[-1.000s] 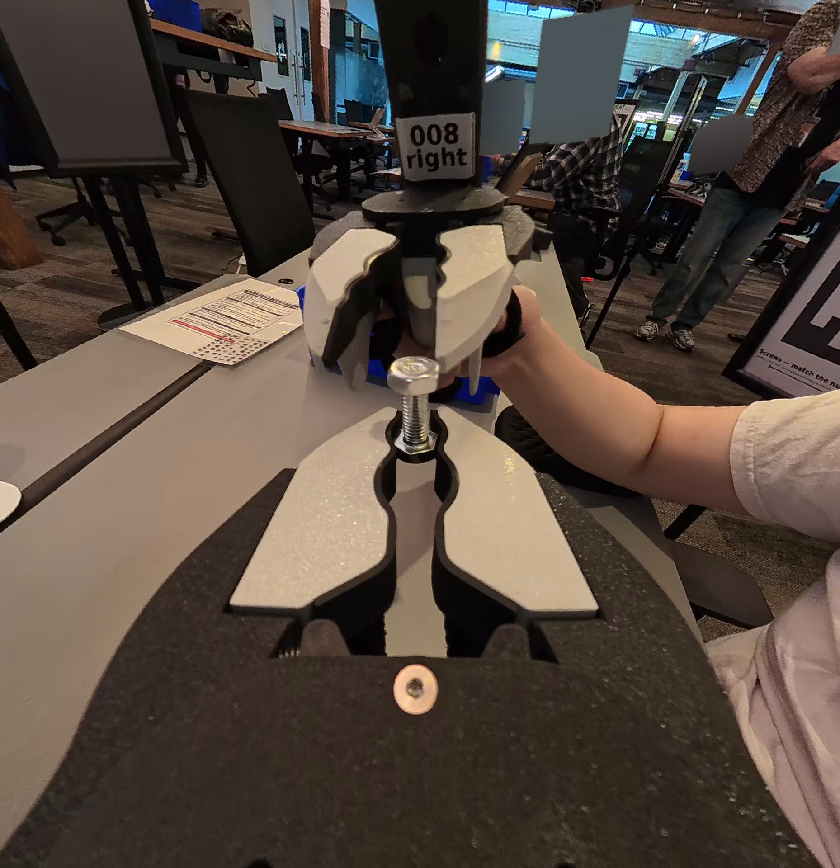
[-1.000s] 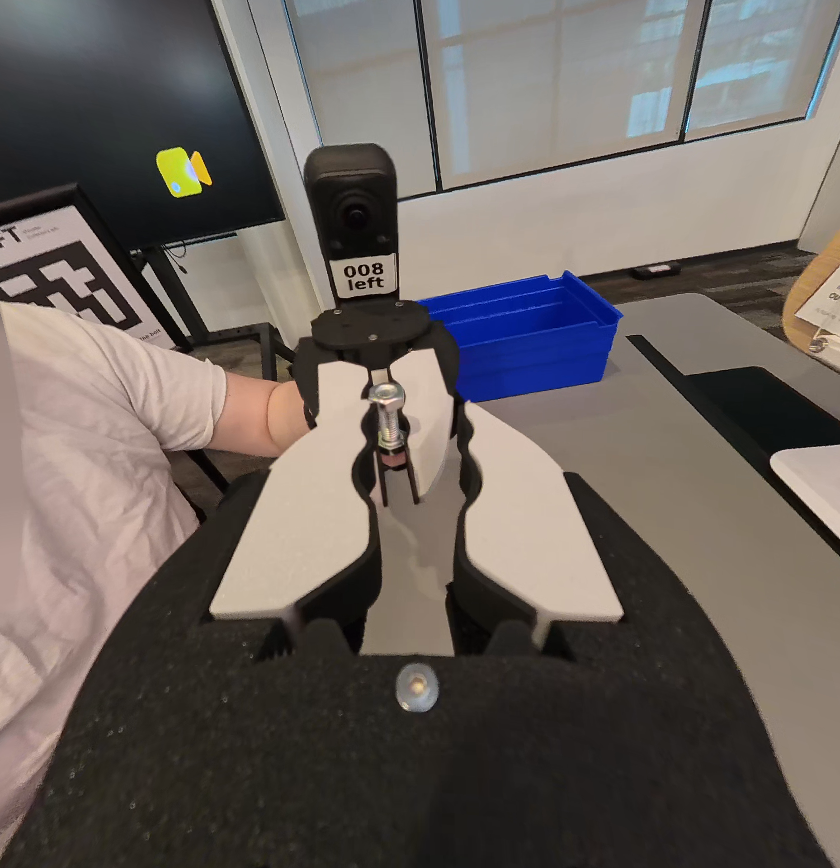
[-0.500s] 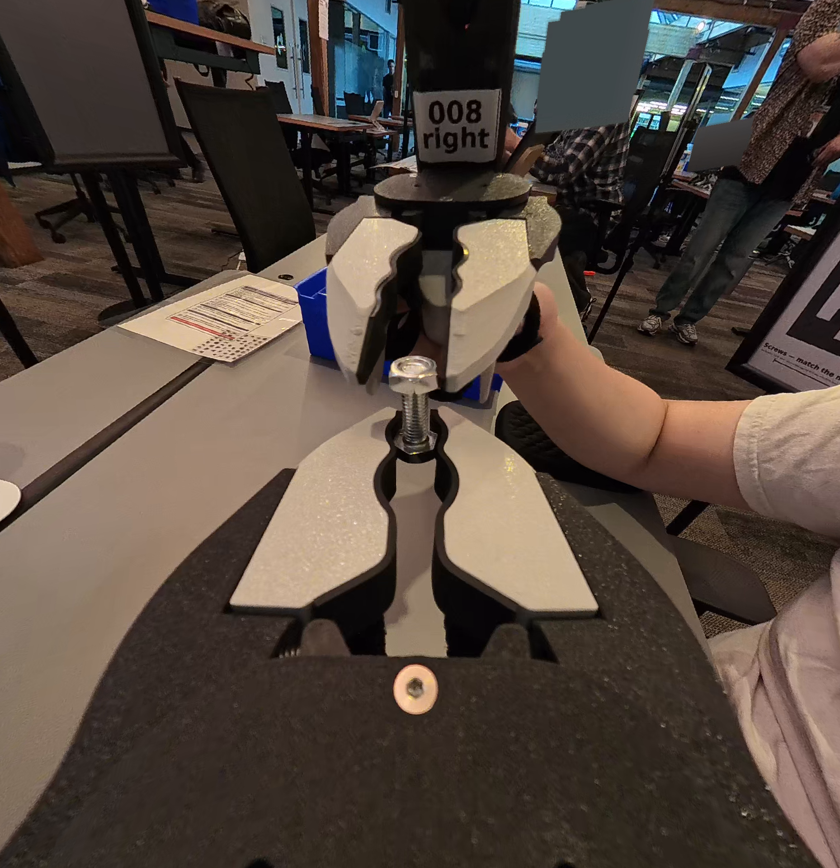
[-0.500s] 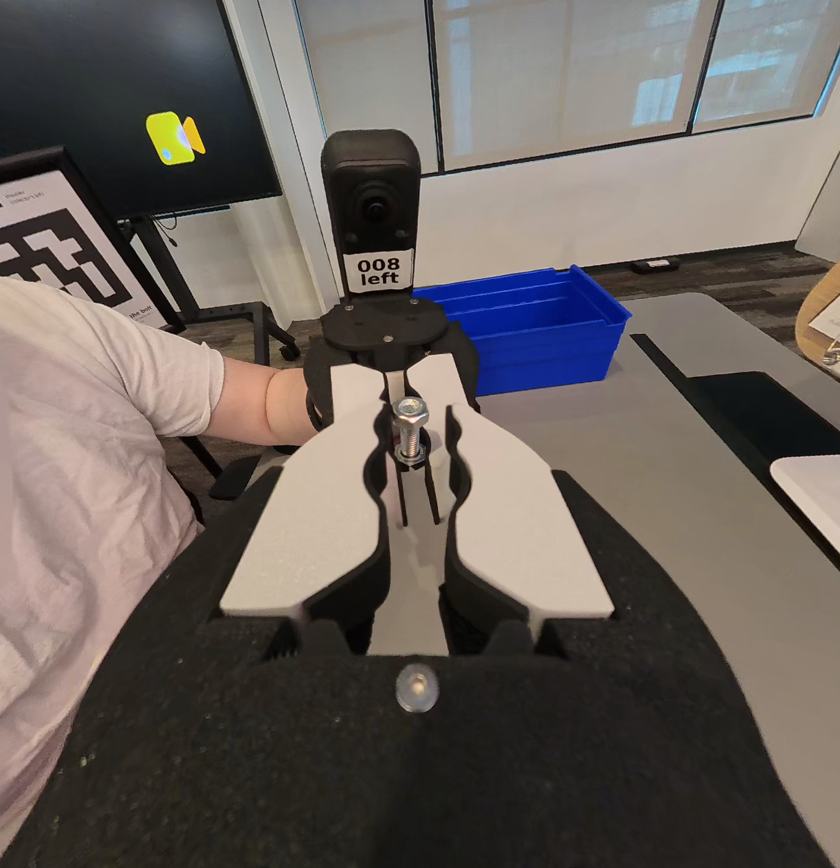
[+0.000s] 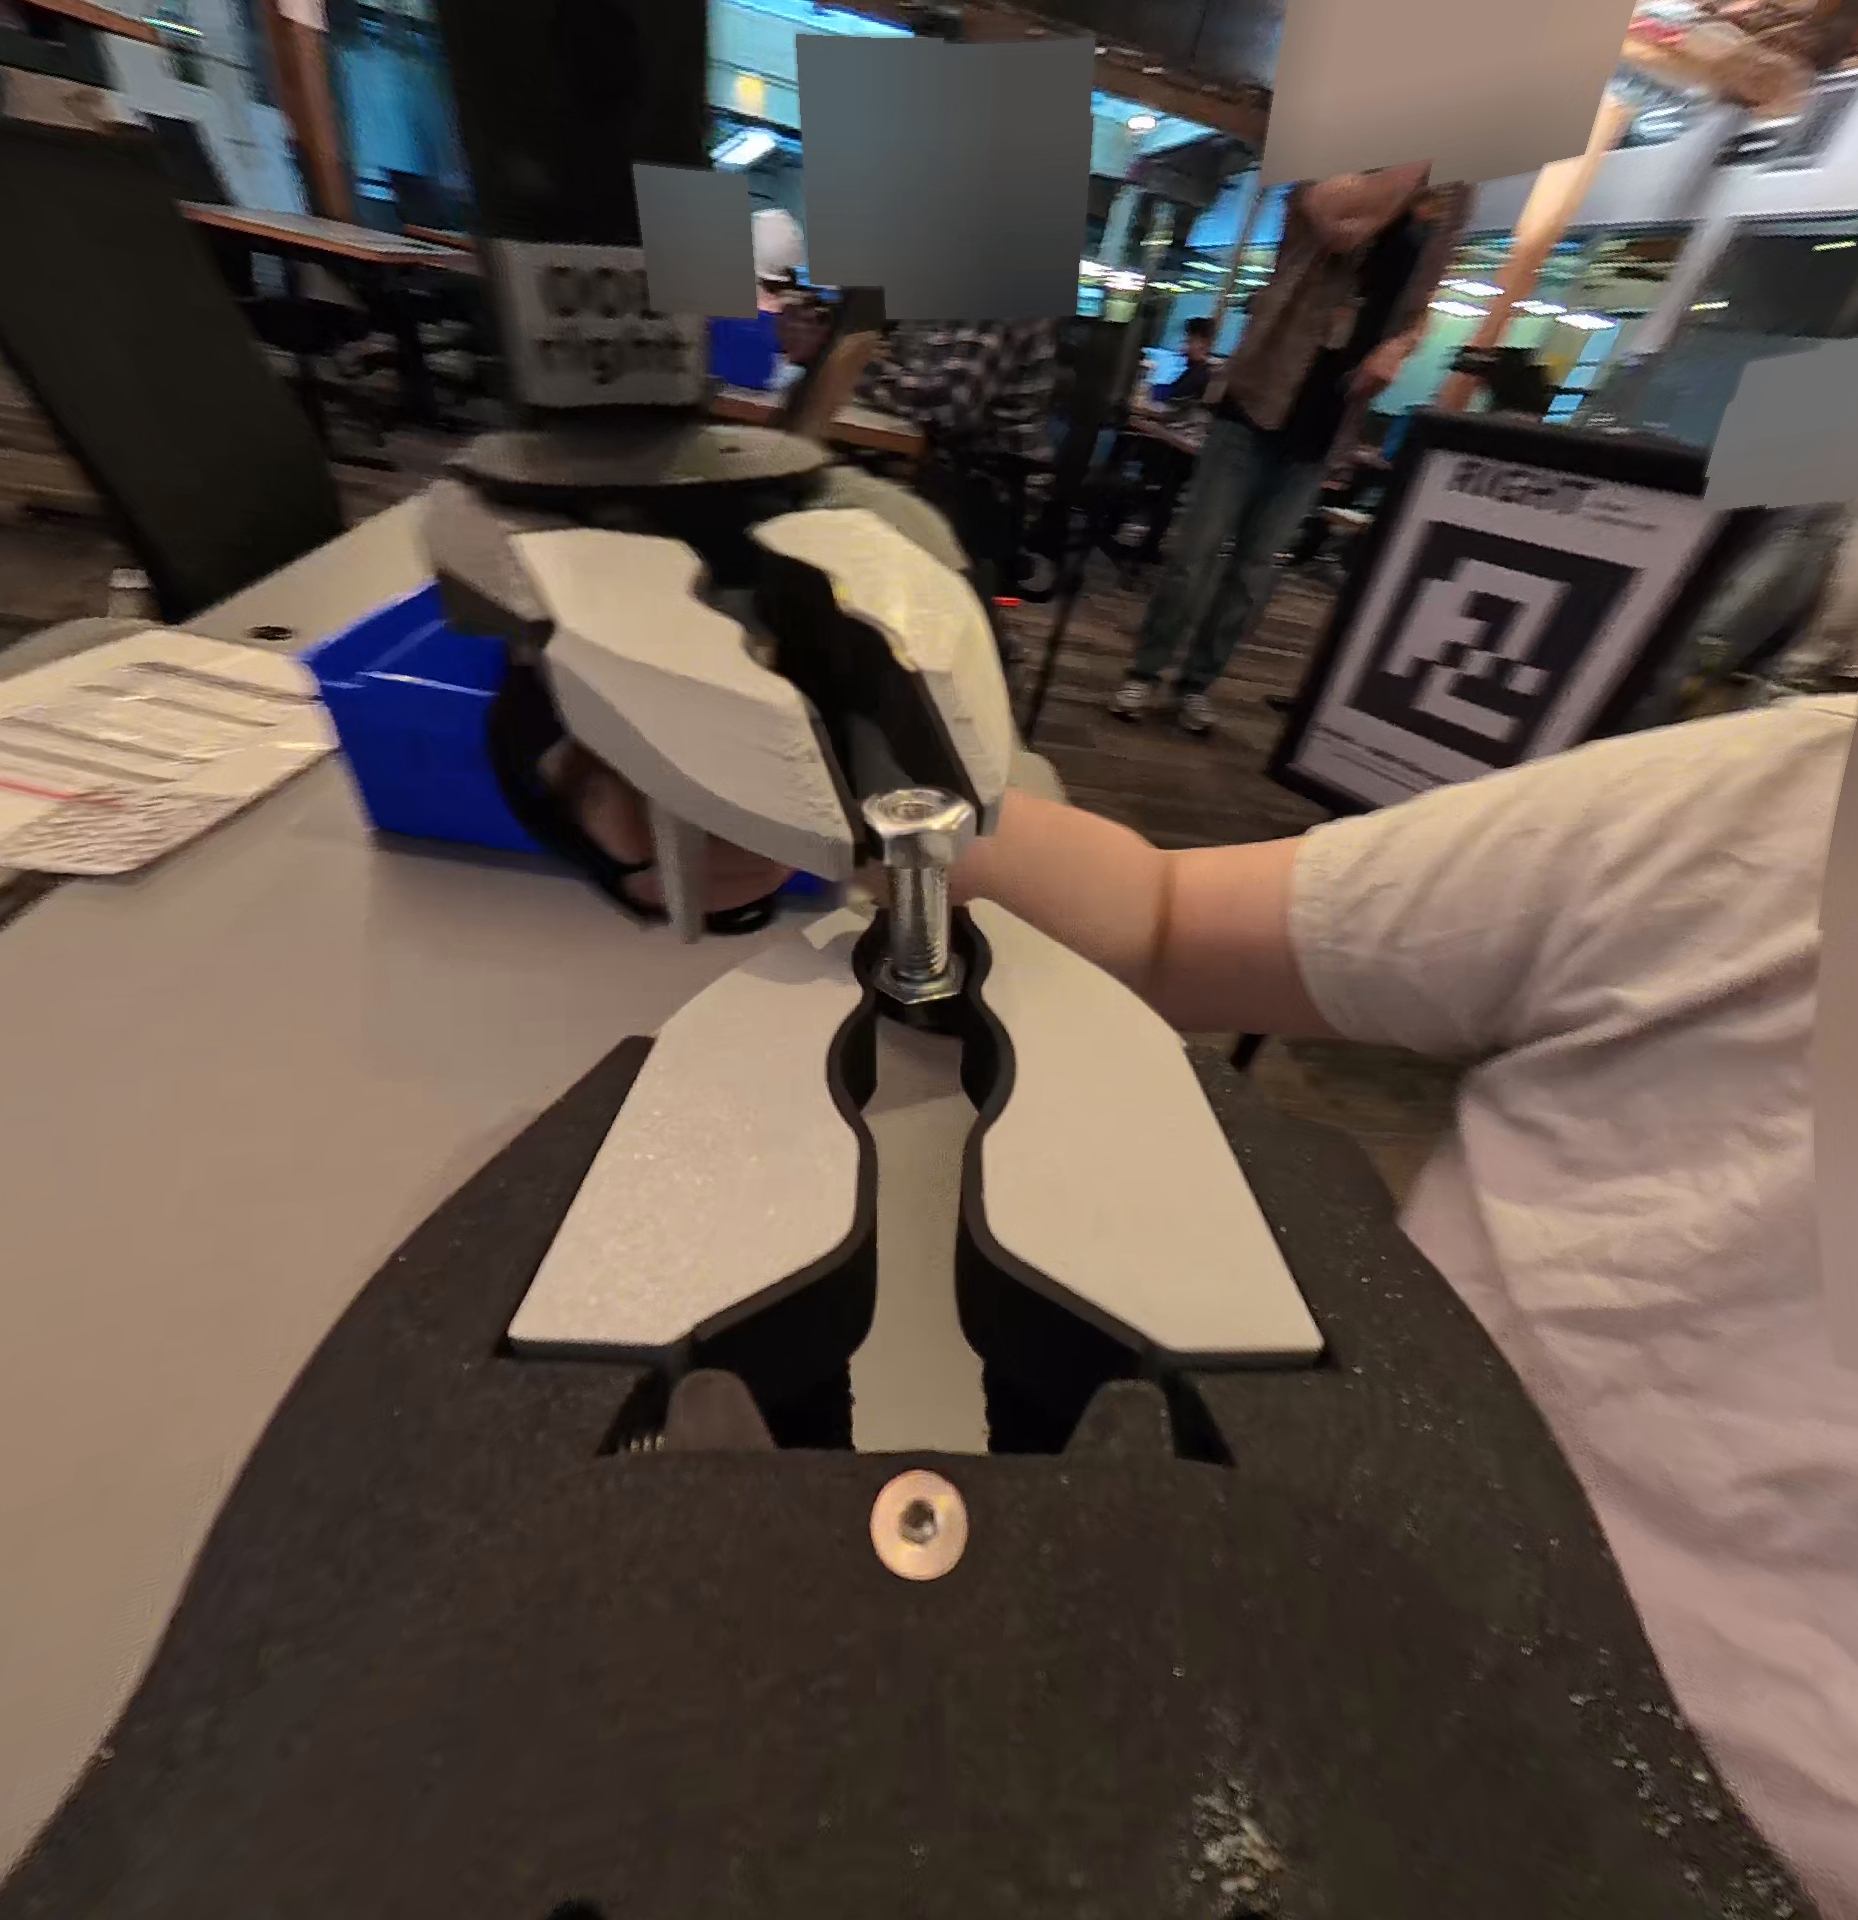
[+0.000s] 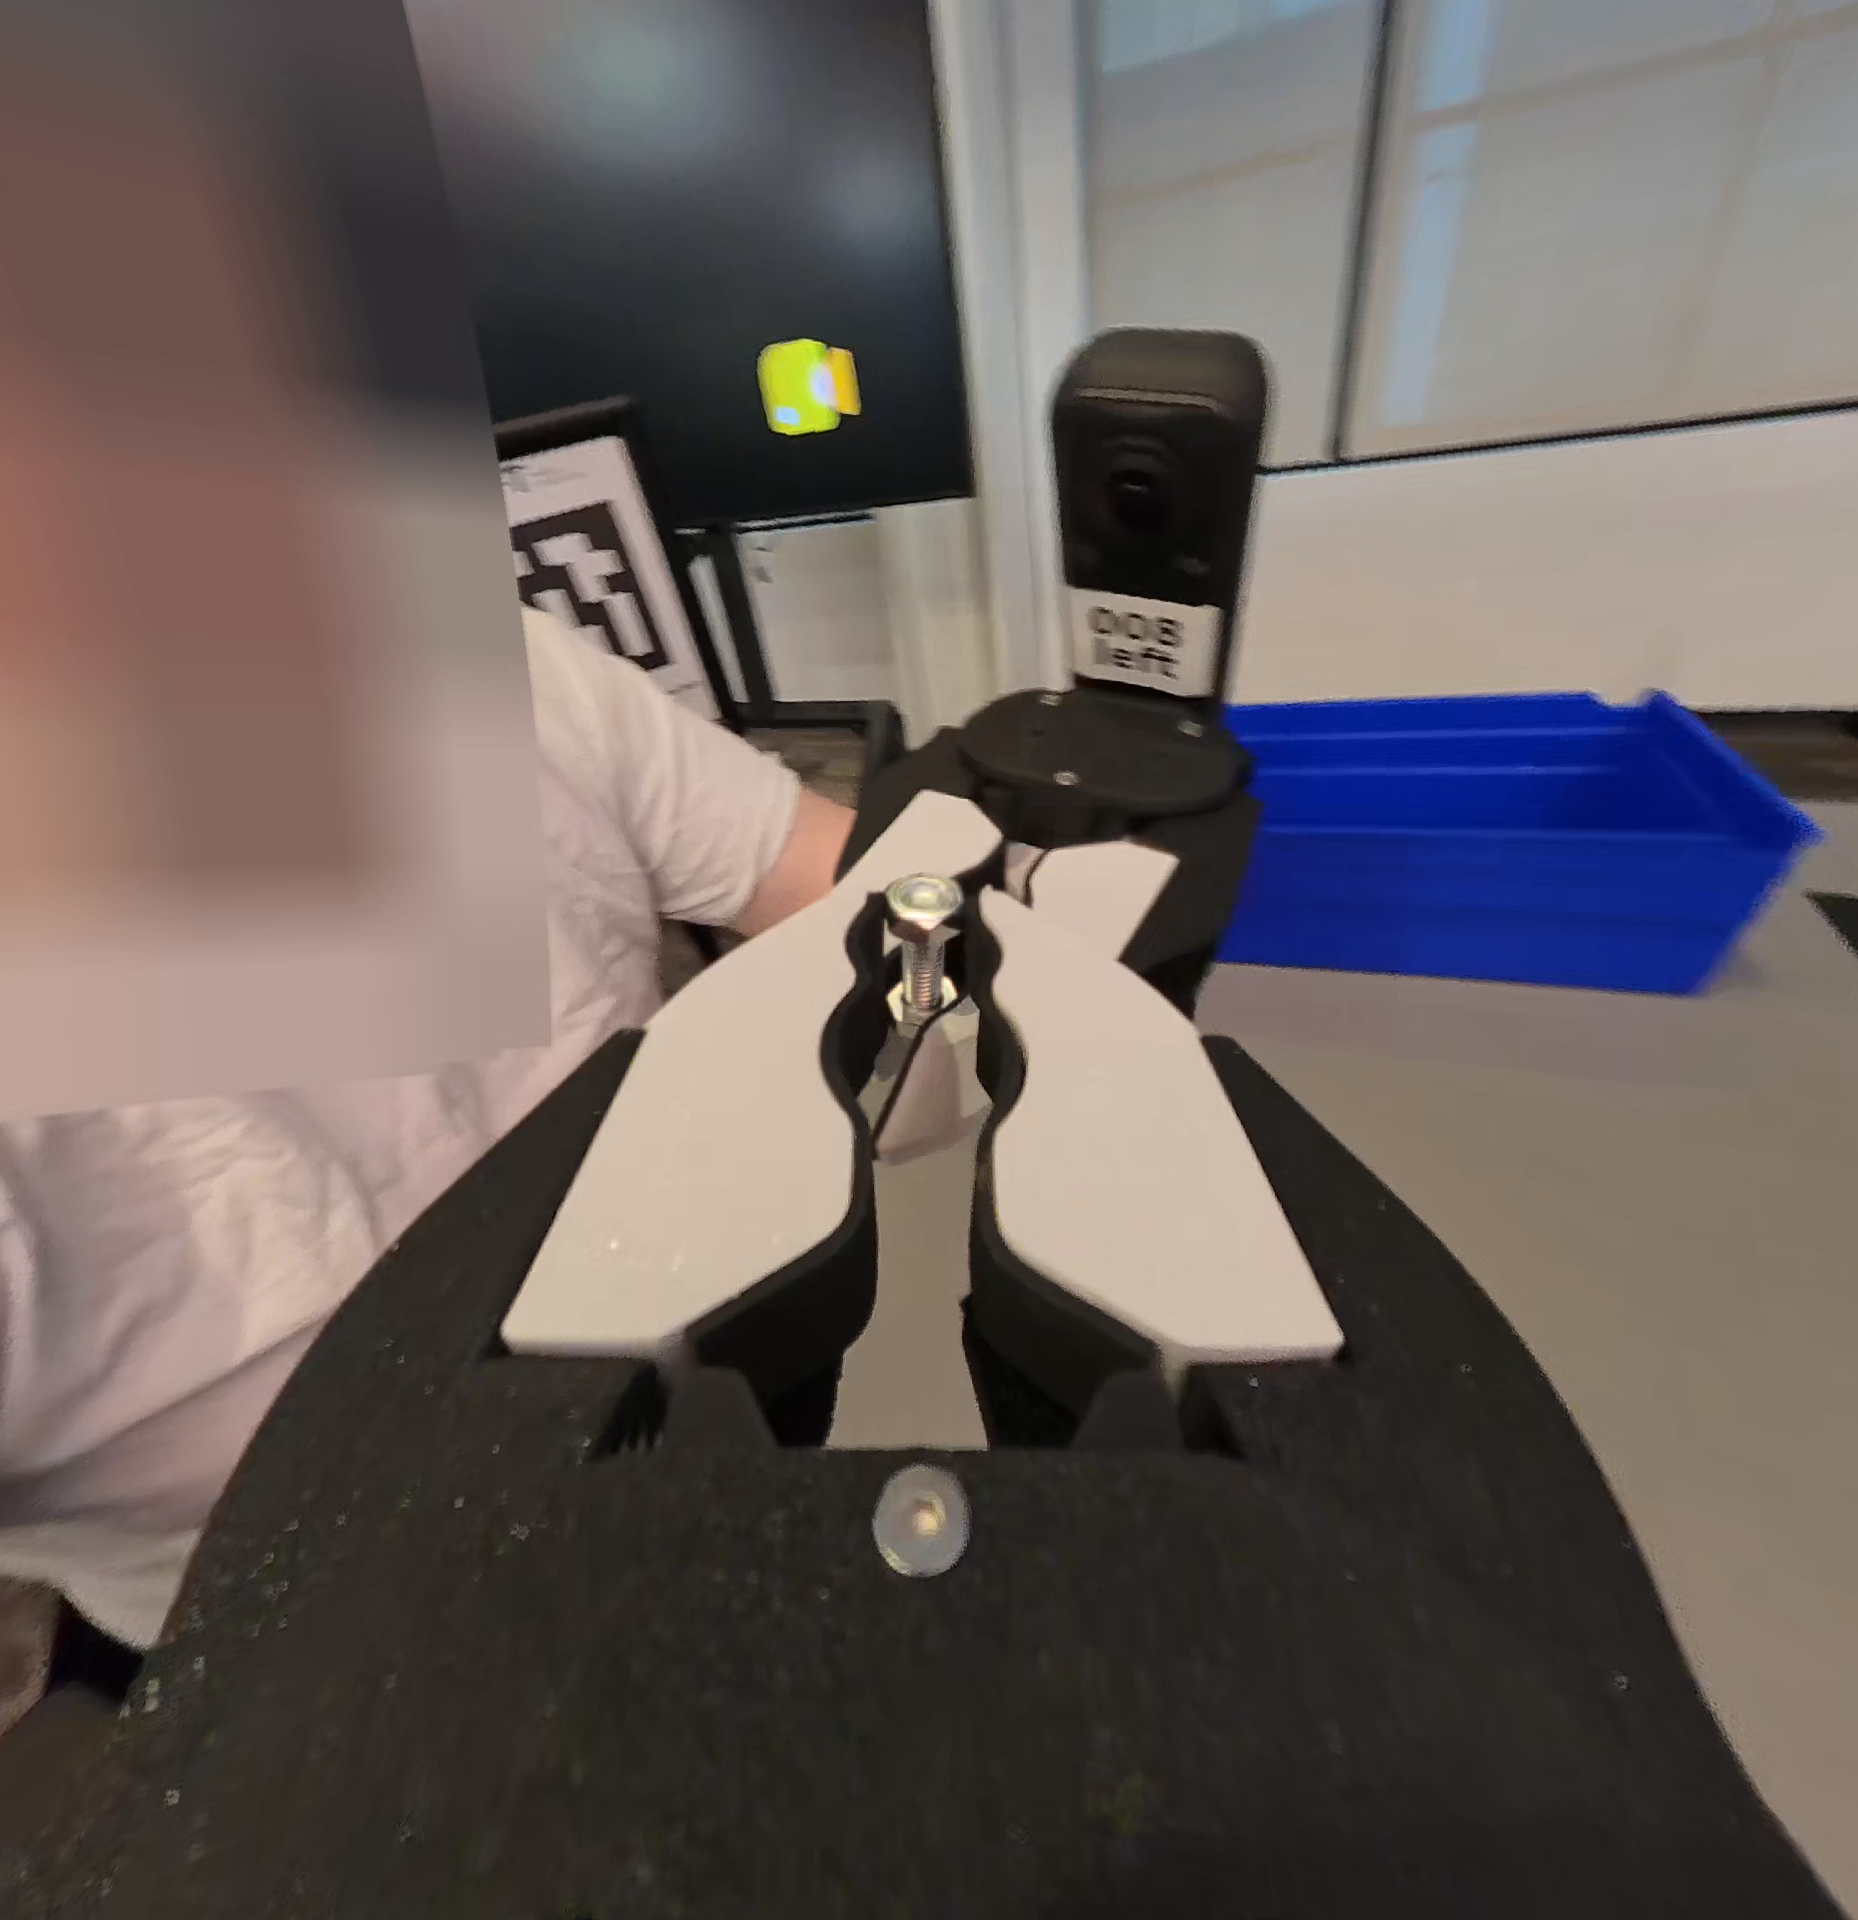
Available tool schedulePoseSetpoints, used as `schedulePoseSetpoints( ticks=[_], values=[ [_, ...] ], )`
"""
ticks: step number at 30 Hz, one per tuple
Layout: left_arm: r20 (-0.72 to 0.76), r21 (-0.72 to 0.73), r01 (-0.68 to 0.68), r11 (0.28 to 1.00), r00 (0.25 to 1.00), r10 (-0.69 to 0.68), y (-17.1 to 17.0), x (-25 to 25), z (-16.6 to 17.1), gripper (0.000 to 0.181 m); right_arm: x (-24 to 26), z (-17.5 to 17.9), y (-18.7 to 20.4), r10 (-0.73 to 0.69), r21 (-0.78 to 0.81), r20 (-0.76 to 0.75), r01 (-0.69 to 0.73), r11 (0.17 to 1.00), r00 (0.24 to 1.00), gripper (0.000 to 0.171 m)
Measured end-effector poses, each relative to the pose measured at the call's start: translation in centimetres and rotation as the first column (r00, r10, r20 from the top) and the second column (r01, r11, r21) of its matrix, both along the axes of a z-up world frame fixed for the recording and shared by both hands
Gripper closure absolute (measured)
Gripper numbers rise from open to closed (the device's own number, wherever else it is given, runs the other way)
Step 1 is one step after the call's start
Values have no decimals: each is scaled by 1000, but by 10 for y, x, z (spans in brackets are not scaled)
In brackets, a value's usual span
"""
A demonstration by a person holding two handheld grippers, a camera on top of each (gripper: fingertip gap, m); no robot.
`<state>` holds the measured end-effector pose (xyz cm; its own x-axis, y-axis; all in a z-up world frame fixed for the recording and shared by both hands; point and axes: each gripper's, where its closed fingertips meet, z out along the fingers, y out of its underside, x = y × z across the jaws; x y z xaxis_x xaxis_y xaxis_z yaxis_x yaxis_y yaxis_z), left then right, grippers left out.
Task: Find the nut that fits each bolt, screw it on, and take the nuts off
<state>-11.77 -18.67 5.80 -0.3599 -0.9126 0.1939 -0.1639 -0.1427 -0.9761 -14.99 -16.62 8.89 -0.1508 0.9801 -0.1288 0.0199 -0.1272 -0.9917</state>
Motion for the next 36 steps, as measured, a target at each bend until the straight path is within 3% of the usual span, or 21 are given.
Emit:
schedulePoseSetpoints(
  ticks=[4,9,11,15,19,27,36],
  values=[
    [46,-81,182,980,983,-179,-30,-6,8,171,-4,5,-25,169,13,-78,-169,986,982,157],
    [53,-75,155,985,987,-151,-26,-4,8,171,-3,5,-21,138,18,-71,-137,990,988,153],
    [46,-60,85,995,996,-83,-14,-2,7,171,-2,6,-10,55,24,-53,-54,998,997,142],
    [29,-39,-148,988,988,149,27,0,6,171,6,14,20,-192,64,-44,195,979,980,140],
    [-20,76,-404,912,914,406,71,-2,-9,171,12,14,47,-384,64,-26,385,921,923,138],
    [-68,214,-619,756,762,644,115,-9,-33,171,9,-11,75,-511,32,51,510,860,858,136],
    [-40,352,-750,559,585,810,157,-33,-41,171,16,-16,87,-568,-19,63,570,821,821,136]
  ],
)
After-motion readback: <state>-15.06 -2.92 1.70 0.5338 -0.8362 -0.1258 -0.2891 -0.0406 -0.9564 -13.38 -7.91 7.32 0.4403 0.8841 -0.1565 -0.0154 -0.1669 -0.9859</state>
